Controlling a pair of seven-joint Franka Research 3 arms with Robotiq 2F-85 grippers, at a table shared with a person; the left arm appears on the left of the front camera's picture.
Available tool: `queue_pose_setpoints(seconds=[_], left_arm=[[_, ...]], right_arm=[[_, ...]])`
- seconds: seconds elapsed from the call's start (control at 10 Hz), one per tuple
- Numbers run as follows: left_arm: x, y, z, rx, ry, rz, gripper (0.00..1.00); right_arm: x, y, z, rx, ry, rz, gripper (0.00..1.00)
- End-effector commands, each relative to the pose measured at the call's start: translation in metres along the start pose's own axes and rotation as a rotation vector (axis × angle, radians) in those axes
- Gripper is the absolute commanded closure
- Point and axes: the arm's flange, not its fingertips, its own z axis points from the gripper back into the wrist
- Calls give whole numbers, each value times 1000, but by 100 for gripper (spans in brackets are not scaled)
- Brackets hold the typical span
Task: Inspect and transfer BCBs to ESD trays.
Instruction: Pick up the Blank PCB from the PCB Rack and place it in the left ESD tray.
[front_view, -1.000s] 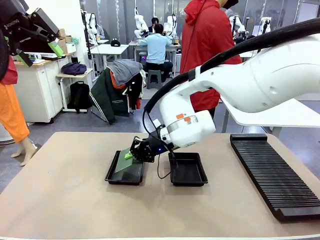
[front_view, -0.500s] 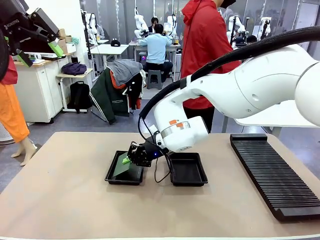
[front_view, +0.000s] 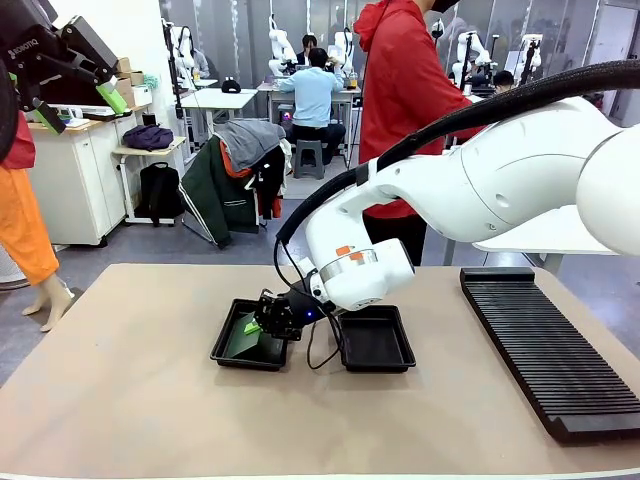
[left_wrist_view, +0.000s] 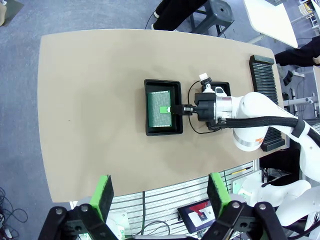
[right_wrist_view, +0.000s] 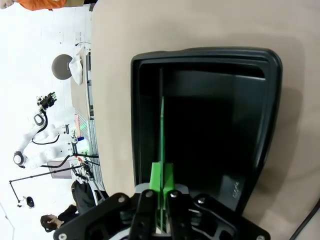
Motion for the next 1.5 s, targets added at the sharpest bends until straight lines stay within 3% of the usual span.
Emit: queue_pose_setpoints(seconds=[0.0, 0.6, 1.1, 1.4], left_arm=[[0, 0, -1, 0, 2, 1, 0], [0, 0, -1, 0, 2, 1, 0], [0, 0, -1, 0, 2, 1, 0], [0, 0, -1, 0, 2, 1, 0]], right_arm=[[0, 1, 1, 2, -1, 9, 97], [2, 12, -1, -36, -1, 5, 97], [12, 43, 0, -173, 19, -6, 57], [20, 75, 7, -322, 43, 9, 31]])
